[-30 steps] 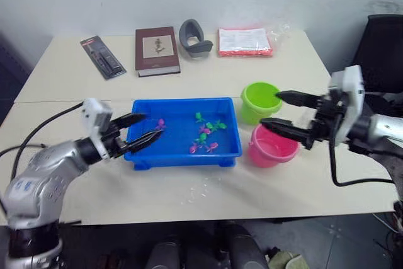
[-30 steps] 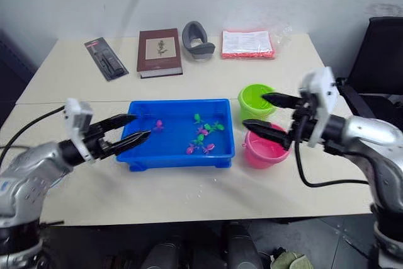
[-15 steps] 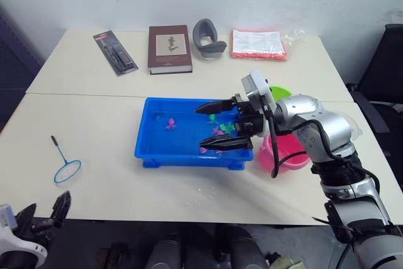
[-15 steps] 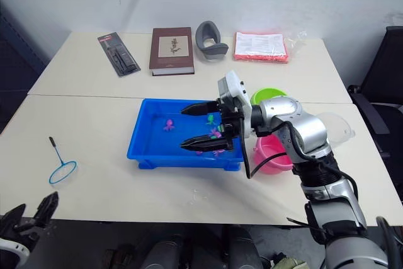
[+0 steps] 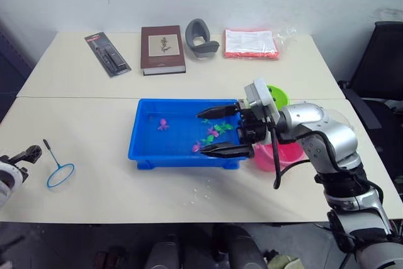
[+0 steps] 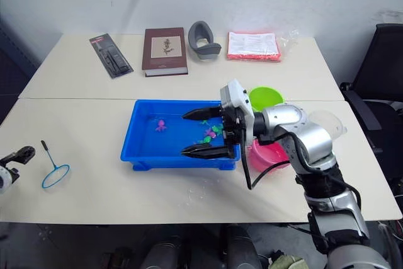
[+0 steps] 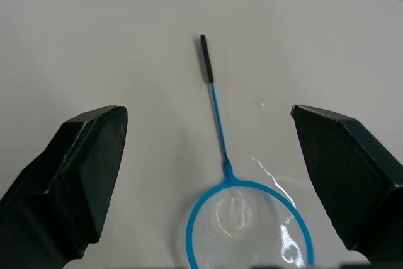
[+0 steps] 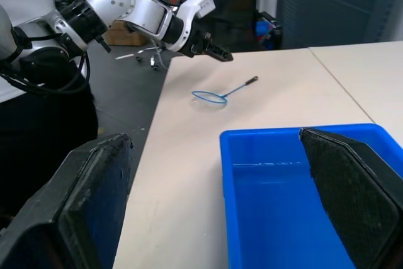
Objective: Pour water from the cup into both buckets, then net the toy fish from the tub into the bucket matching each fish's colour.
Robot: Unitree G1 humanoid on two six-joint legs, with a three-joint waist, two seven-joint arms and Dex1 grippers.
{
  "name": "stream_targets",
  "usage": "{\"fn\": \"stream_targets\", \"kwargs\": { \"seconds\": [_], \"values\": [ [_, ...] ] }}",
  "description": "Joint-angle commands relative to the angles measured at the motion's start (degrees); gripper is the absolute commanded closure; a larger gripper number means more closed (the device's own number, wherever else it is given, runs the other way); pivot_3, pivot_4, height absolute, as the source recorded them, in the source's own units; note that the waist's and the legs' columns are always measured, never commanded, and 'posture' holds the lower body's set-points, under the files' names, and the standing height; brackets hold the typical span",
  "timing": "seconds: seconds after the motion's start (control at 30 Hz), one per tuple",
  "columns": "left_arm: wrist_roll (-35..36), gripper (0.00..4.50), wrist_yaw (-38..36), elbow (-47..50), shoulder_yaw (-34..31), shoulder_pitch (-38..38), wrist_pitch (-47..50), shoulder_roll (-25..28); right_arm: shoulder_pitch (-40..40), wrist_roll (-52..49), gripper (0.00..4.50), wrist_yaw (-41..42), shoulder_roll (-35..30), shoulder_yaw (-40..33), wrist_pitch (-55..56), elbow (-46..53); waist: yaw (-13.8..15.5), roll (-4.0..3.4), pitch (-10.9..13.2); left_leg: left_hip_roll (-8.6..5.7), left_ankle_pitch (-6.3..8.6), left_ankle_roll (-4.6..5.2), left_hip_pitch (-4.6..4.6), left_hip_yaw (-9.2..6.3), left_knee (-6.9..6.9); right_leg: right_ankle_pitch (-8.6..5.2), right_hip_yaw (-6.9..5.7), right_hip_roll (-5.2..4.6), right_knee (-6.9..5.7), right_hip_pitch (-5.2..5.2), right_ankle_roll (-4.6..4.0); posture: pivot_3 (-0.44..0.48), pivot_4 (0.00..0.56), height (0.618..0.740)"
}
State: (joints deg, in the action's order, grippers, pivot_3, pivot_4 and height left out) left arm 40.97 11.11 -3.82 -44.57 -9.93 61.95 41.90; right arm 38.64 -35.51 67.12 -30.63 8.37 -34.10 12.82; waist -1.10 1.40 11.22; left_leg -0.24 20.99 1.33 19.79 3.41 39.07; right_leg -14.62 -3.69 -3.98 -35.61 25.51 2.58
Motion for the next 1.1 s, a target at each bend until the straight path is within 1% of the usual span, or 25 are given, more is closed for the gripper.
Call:
{"fn": "stream_targets", "kwargs": {
  "seconds": [0.03, 0.2, 0.3, 0.4, 0.43, 0.5, 0.57, 0.67, 0.7, 0.73, 0.8, 0.9, 0.93, 0.97, 1.0, 1.1],
  "values": [
    [-3.57, 0.00, -0.20, -5.89, 2.69, -3.89, 0.17, -0.05, -1.44, -1.87, 0.03, -2.35, -0.62, -2.01, -1.36, 5.48, -0.13, 0.01, -0.01, 0.00, 0.00, 0.00, 0.03, -0.02, 0.00, 0.01, -0.04, -0.01, 0.00, 0.01, 0.01, 0.000, 0.150, 0.740],
    [-7.03, 0.00, -2.15, -15.93, 5.21, -10.13, -2.81, -1.14, -2.68, -2.51, 0.03, -4.70, -1.39, -3.01, -2.78, 8.16, -0.30, 0.05, -0.03, 0.00, -0.04, -0.03, 0.37, -0.04, 0.06, 0.03, -0.21, -0.02, 0.06, 0.28, 0.05, 0.000, 0.150, 0.740],
    [-10.18, 0.00, -4.59, -20.96, 8.52, -12.47, -5.54, -0.62, -3.46, -2.81, 0.03, -5.41, -1.93, -3.53, -3.17, 9.25, -0.15, 0.05, -0.03, 0.00, -0.13, -0.10, 0.36, -0.06, 0.06, 0.03, -0.28, -0.04, 0.03, 0.27, 0.05, 0.000, 0.150, 0.740],
    [-12.25, 0.89, -6.06, -26.06, 9.56, -14.69, -7.93, -0.49, -3.60, -2.87, 0.00, -5.90, -2.12, -3.64, -3.25, 9.60, -0.04, 0.04, -0.03, -0.02, -0.23, -0.18, 0.29, -0.07, 0.06, 0.03, -0.31, -0.11, 0.07, 0.26, 0.05, 0.000, 0.150, 0.740],
    [-12.53, 1.27, -6.43, -27.20, 9.45, -15.35, -8.12, -0.51, -3.61, -2.89, 0.00, -6.05, -2.15, -3.63, -3.21, 9.67, 0.04, 0.04, -0.03, -0.02, -0.26, -0.21, 0.27, -0.07, 0.06, 0.03, -0.31, -0.12, 0.04, 0.26, 0.05, 0.000, 0.150, 0.740],
    [-13.04, 2.23, -6.93, -28.73, 9.09, -16.38, -8.43, -0.48, -3.59, -2.89, 0.00, -6.19, -2.20, -3.58, -3.06, 9.66, 0.36, 0.04, -0.03, -0.02, -0.34, -0.31, 0.23, -0.12, 0.06, 0.03, -0.34, -0.15, -0.03, 0.25, 0.05, 0.000, 0.150, 0.740],
    [-13.60, 3.06, -7.05, -29.96, 8.69, -17.03, -8.68, -0.28, -3.51, -2.86, 0.00, -6.13, -2.24, -3.57, -2.82, 9.38, 0.85, 0.03, -0.03, -0.02, -0.37, -0.35, 0.23, -0.16, 0.06, 0.03, -0.37, -0.15, -0.07, 0.26, 0.05, 0.000, 0.150, 0.740],
    [-14.03, 4.19, -6.99, -31.01, 7.93, -17.23, -9.27, -0.45, -3.40, -2.65, 0.00, -5.48, -2.63, -3.31, -2.77, 8.59, 1.25, 0.01, -0.05, -0.04, -0.38, -0.32, 0.28, -0.24, 0.06, 0.03, -0.45, -0.22, -0.04, 0.25, 0.04, 0.000, 0.150, 0.740],
    [-14.10, 4.48, -7.18, -30.84, 7.78, -17.08, -9.36, -0.48, -3.42, -2.25, 0.00, -4.86, -3.09, -3.03, -2.53, 8.29, 1.33, -0.01, -0.06, -0.08, -0.39, -0.29, 0.30, -0.27, 0.06, 0.03, -0.49, -0.26, -0.02, 0.25, 0.04, 0.000, 0.150, 0.740],
    [-14.26, 4.48, -7.70, -30.40, 7.76, -16.88, -9.60, -0.24, -3.39, -1.91, 0.00, -4.21, -3.59, -2.77, -2.38, 8.06, 1.36, -0.02, -0.06, -0.11, -0.39, -0.25, 0.32, -0.28, 0.06, 0.03, -0.53, -0.32, -0.02, 0.25, 0.04, 0.000, 0.150, 0.740],
    [-15.49, 4.48, -10.61, -27.57, 9.51, -15.85, -11.48, 1.56, -3.18, -1.91, 0.00, -2.47, -4.90, -2.64, -2.45, 7.62, 1.32, -0.02, -0.06, -0.14, -0.39, -0.21, 0.32, -0.30, 0.06, 0.03, -0.56, -0.36, 0.00, 0.21, 0.04, 0.000, 0.150, 0.740],
    [-17.82, 4.48, -22.39, -15.07, 16.86, -11.55, -19.11, 5.87, -2.14, -1.89, 0.00, -0.60, -6.46, -3.40, -1.87, 6.51, 1.01, 0.03, -0.06, -0.14, -0.39, -0.22, 0.38, -0.39, 0.05, 0.03, -0.64, -0.35, 0.01, 0.21, 0.04, 0.000, 0.150, 0.740],
    [-15.83, 4.48, -29.25, -6.45, 19.51, -8.64, -19.28, 8.05, -1.50, -1.24, 0.00, 0.07, -7.24, -3.52, -1.20, 5.76, 0.94, 0.08, -0.05, -0.14, -0.39, -0.22, 0.41, -0.43, 0.05, 0.03, -0.68, -0.35, 0.05, 0.21, 0.04, 0.000, 0.150, 0.740],
    [-13.89, 4.48, -34.47, 0.25, 21.21, -6.37, -18.91, 9.68, -1.04, -0.67, 0.00, 0.68, -7.89, -3.55, -0.63, 5.12, 0.83, 0.11, -0.03, -0.13, -0.38, -0.23, 0.44, -0.46, 0.05, 0.03, -0.69, -0.36, 0.06, 0.22, 0.04, 0.000, 0.150, 0.740],
    [-12.61, 4.48, -37.92, 4.75, 22.17, -4.73, -18.65, 10.76, -0.72, -0.31, 0.00, 1.14, -8.36, -3.53, -0.16, 4.62, 0.82, 0.09, -0.03, -0.13, -0.37, -0.23, 0.48, -0.49, 0.03, 0.03, -0.70, -0.37, 0.06, 0.22, 0.03, 0.000, 0.150, 0.740],
    [-5.16, 4.48, -51.58, 22.07, 26.42, -2.93, -16.89, 16.70, 0.46, 1.19, 0.00, 4.28, -10.88, -2.67, 0.97, 2.81, 1.01, -0.08, 0.04, -0.14, -0.29, -0.11, 0.47, -0.52, 0.03, 0.02, -0.70, -0.44, 0.32, 0.16, 0.01, 0.000, 0.150, 0.740]
  ]
}}
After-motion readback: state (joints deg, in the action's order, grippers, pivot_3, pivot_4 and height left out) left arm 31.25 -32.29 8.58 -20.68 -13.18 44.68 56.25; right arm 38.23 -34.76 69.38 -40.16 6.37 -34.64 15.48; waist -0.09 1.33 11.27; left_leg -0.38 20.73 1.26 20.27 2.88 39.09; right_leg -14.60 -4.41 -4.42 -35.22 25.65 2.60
